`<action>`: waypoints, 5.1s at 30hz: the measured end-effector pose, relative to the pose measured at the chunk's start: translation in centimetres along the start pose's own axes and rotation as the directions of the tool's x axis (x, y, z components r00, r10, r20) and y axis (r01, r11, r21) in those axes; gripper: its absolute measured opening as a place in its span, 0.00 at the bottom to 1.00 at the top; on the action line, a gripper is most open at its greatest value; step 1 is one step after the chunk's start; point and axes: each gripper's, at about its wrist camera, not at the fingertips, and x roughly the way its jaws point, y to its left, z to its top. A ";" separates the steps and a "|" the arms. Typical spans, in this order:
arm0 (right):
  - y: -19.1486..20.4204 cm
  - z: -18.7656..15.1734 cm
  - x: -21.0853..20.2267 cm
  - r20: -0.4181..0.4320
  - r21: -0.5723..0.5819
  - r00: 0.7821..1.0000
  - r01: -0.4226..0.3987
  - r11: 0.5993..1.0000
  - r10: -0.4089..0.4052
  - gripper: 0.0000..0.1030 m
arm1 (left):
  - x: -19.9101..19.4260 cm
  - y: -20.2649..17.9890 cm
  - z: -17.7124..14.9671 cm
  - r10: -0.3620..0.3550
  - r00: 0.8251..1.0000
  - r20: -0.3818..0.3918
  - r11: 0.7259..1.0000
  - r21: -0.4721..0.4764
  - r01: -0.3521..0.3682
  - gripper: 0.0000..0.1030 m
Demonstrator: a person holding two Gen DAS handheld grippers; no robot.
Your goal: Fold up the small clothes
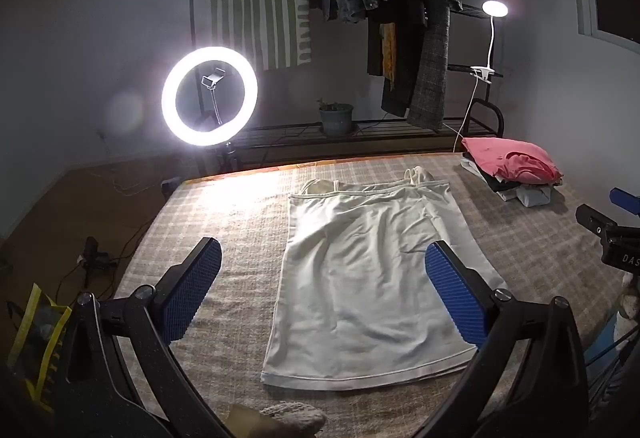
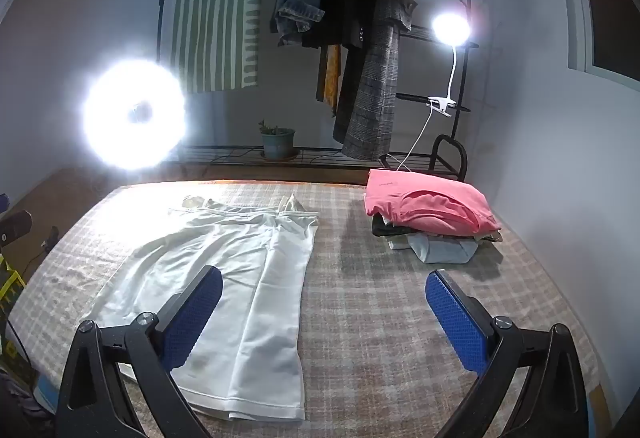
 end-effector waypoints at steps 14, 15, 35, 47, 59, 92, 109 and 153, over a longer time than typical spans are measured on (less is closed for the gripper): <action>-0.3 0.2 0.2 -0.002 -0.013 1.000 -0.027 1.000 0.027 1.00 | -0.2 0.5 -0.3 0.023 0.999 -0.023 1.000 -0.017 -0.023 1.00; 0.1 0.3 0.1 -0.001 -0.012 1.000 -0.026 1.000 0.026 1.00 | -0.1 0.3 -0.4 0.026 0.999 -0.022 0.999 -0.018 -0.027 1.00; 1.2 0.5 0.1 0.008 -0.017 1.000 -0.014 1.000 0.014 1.00 | 0.0 0.9 -0.6 0.027 0.999 -0.026 0.999 -0.018 -0.028 1.00; 1.1 0.6 0.1 0.006 -0.006 1.000 -0.023 1.000 0.023 1.00 | 0.9 1.1 -1.2 0.038 0.998 -0.050 0.999 -0.022 -0.039 1.00; 1.4 0.7 0.2 0.003 -0.007 1.000 -0.027 1.000 0.027 1.00 | 1.0 1.1 -1.3 0.038 0.998 -0.054 0.999 -0.022 -0.039 1.00; 3.0 0.9 0.6 0.008 -0.014 0.999 -0.039 0.999 0.039 1.00 | 1.5 2.6 -2.8 0.050 0.996 -0.080 0.998 -0.033 -0.053 1.00; 7.9 3.9 6.9 -0.095 -0.133 0.968 -0.243 0.961 0.232 0.97 | 8.0 7.3 -7.2 -0.018 0.941 -0.338 0.979 -0.197 -0.052 0.87; 35.2 6.0 42.0 -0.672 -0.124 0.705 -0.411 0.903 0.229 0.35 | 16.1 9.8 -12.7 -0.288 0.781 -0.554 0.904 -0.426 0.032 0.05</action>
